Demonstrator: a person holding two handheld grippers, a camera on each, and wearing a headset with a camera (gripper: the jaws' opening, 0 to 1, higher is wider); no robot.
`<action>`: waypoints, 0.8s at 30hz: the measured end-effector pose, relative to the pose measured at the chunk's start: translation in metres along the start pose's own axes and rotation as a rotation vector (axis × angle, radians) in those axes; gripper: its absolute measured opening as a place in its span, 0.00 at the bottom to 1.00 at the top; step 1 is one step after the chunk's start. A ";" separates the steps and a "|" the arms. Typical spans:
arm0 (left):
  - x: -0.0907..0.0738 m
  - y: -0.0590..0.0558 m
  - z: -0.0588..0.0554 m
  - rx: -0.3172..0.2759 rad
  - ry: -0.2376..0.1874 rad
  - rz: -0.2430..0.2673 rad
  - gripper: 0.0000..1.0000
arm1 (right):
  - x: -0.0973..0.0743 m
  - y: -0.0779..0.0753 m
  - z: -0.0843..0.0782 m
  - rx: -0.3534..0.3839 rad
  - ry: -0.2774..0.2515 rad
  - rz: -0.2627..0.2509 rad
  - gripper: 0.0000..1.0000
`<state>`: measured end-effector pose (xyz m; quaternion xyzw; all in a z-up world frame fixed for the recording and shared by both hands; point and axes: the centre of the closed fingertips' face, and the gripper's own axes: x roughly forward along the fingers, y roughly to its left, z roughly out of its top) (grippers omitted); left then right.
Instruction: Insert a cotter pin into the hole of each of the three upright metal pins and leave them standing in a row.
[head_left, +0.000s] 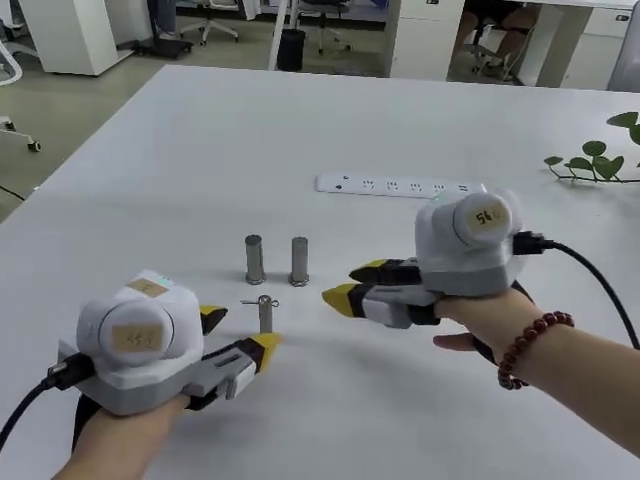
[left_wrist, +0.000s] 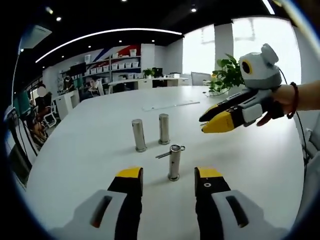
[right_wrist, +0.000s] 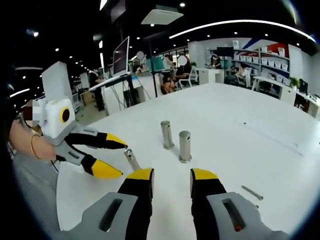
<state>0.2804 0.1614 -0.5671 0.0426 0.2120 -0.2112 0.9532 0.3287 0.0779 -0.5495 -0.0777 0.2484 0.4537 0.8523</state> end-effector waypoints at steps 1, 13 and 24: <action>-0.001 0.002 0.002 0.010 -0.006 0.007 0.40 | 0.005 -0.001 0.004 -0.003 -0.017 -0.002 0.24; -0.005 0.002 0.008 0.000 -0.039 0.004 0.43 | 0.047 -0.018 0.023 0.001 -0.057 -0.059 0.22; -0.009 0.000 0.017 -0.013 -0.093 0.004 0.47 | 0.073 -0.022 0.017 0.054 -0.043 -0.064 0.18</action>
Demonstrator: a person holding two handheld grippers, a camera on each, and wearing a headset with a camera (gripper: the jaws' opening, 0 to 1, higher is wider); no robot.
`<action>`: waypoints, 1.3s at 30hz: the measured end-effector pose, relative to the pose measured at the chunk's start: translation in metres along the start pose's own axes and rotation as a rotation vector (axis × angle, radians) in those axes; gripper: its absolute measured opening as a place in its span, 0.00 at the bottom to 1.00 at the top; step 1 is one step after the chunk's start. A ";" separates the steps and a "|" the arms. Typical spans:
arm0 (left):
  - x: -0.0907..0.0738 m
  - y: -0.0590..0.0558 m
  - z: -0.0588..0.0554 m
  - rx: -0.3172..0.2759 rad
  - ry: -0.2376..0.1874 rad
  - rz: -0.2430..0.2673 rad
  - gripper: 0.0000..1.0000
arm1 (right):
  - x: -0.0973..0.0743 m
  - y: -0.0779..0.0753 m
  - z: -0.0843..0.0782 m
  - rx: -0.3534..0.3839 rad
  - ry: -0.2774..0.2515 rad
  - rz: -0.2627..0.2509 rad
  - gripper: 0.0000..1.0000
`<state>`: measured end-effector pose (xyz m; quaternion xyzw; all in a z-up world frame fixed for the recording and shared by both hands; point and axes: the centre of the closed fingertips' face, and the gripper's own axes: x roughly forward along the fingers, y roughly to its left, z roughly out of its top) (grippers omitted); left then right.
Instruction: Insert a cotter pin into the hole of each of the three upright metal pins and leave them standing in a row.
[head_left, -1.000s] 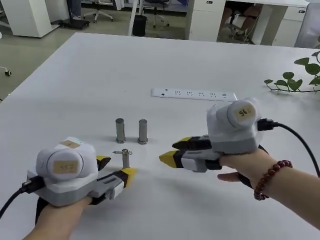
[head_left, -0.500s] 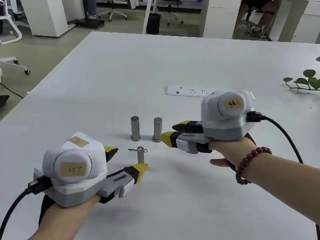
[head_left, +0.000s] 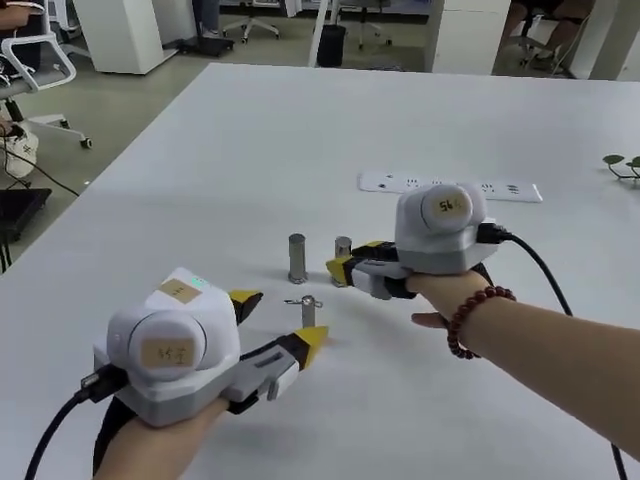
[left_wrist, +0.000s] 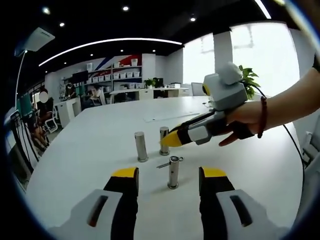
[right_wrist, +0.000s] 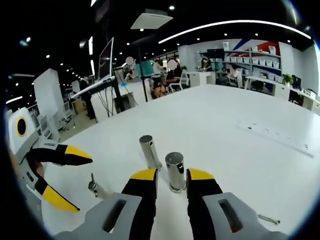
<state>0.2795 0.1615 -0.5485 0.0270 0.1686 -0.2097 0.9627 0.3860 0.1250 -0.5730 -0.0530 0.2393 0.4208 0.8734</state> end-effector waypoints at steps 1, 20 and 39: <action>0.000 0.000 0.000 -0.003 -0.002 -0.002 0.47 | 0.001 -0.001 -0.001 -0.001 0.004 -0.003 0.17; -0.002 -0.009 0.003 -0.039 -0.030 -0.032 0.60 | 0.004 -0.004 -0.002 -0.049 0.022 -0.017 0.08; -0.016 -0.015 0.004 -0.007 -0.009 -0.045 0.64 | -0.041 0.004 -0.018 -0.073 0.048 0.005 0.07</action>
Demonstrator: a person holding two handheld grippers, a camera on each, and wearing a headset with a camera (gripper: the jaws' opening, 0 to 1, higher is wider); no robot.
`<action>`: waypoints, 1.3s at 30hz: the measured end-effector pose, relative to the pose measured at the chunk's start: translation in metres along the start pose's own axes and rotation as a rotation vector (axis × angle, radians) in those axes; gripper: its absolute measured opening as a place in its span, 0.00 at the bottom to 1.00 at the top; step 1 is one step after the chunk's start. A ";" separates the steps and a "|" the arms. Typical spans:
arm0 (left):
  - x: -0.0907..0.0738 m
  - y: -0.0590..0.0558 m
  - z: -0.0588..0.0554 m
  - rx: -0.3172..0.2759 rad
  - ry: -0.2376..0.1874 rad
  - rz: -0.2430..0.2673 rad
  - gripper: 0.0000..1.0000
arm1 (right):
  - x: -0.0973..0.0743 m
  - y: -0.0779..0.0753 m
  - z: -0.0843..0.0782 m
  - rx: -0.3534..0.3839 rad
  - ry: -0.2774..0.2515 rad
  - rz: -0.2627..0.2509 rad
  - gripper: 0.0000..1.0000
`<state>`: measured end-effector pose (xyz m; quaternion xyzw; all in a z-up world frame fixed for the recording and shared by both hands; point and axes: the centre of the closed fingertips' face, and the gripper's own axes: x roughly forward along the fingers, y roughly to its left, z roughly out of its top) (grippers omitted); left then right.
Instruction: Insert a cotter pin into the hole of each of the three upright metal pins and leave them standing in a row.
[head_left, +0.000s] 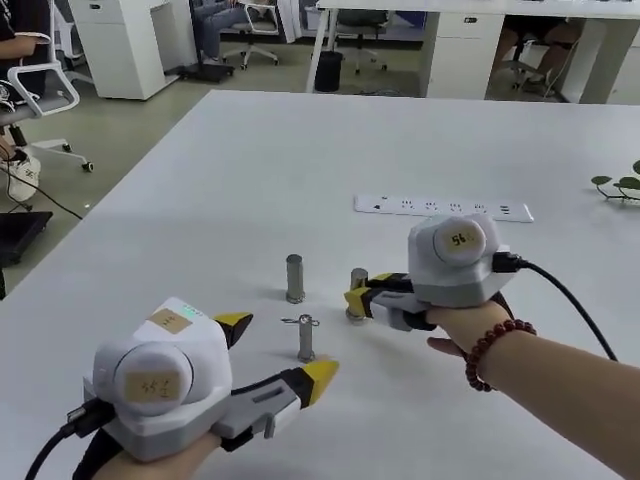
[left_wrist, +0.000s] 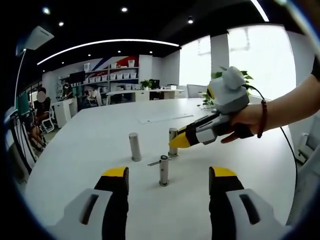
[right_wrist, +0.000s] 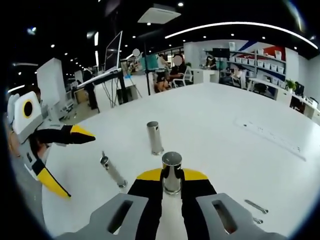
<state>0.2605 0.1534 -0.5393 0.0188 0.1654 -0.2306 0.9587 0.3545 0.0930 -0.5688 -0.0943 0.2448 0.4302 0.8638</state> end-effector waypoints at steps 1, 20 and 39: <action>-0.001 -0.001 0.000 0.000 0.000 -0.001 0.65 | -0.002 0.001 -0.002 0.000 0.002 0.001 0.07; -0.017 -0.008 0.004 0.034 0.014 -0.031 0.74 | -0.045 0.030 -0.020 -0.049 0.001 0.020 0.08; -0.031 -0.014 0.003 0.062 0.043 -0.038 0.74 | -0.064 0.053 -0.039 -0.060 0.007 0.016 0.08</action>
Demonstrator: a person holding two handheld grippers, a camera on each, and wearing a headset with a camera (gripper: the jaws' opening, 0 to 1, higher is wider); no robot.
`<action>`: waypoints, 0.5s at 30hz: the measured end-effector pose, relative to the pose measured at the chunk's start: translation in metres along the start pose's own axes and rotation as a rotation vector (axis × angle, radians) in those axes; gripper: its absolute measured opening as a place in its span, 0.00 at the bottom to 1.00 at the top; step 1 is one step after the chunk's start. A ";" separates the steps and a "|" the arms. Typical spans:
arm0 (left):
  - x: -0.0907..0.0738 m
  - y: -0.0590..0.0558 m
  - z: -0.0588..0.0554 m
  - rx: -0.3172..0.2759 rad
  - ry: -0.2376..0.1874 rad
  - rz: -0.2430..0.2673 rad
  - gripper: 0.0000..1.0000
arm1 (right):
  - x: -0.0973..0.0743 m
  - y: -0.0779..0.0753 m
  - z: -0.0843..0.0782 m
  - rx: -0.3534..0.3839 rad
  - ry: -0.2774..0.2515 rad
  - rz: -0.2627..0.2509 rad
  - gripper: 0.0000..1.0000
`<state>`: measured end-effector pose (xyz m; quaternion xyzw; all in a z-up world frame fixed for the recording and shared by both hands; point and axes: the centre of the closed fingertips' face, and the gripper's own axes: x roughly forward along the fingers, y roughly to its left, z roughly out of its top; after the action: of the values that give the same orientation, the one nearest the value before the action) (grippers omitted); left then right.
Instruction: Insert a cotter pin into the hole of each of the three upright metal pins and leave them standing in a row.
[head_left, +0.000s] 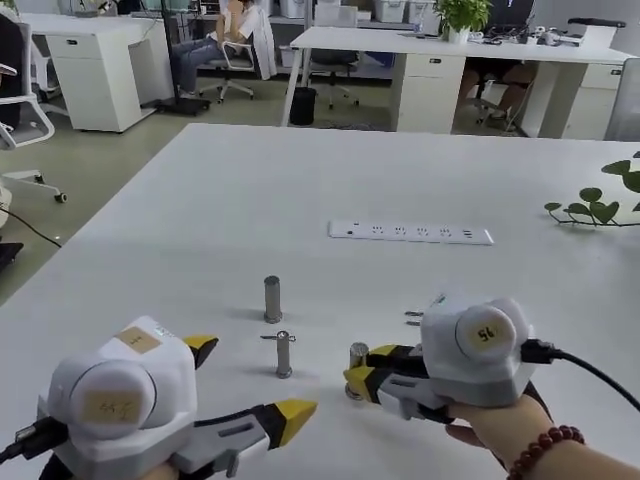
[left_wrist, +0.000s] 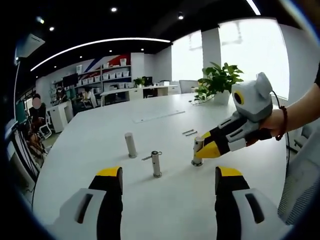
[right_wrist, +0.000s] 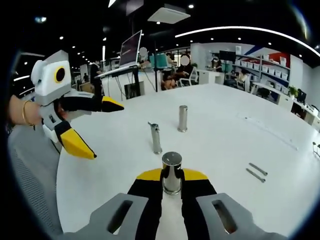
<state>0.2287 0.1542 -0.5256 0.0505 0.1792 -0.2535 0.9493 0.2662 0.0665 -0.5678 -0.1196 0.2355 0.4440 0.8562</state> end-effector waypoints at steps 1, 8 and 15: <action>-0.001 0.000 0.000 -0.001 -0.001 0.000 0.74 | -0.001 0.001 -0.002 0.001 0.002 -0.001 0.08; -0.004 -0.004 -0.003 0.020 0.005 -0.010 0.77 | -0.003 0.002 -0.008 0.011 0.007 -0.013 0.08; -0.004 -0.008 -0.004 0.036 0.013 -0.023 0.78 | -0.003 0.000 -0.016 0.016 0.020 -0.018 0.08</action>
<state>0.2205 0.1500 -0.5283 0.0670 0.1813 -0.2672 0.9441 0.2595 0.0578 -0.5798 -0.1192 0.2468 0.4333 0.8585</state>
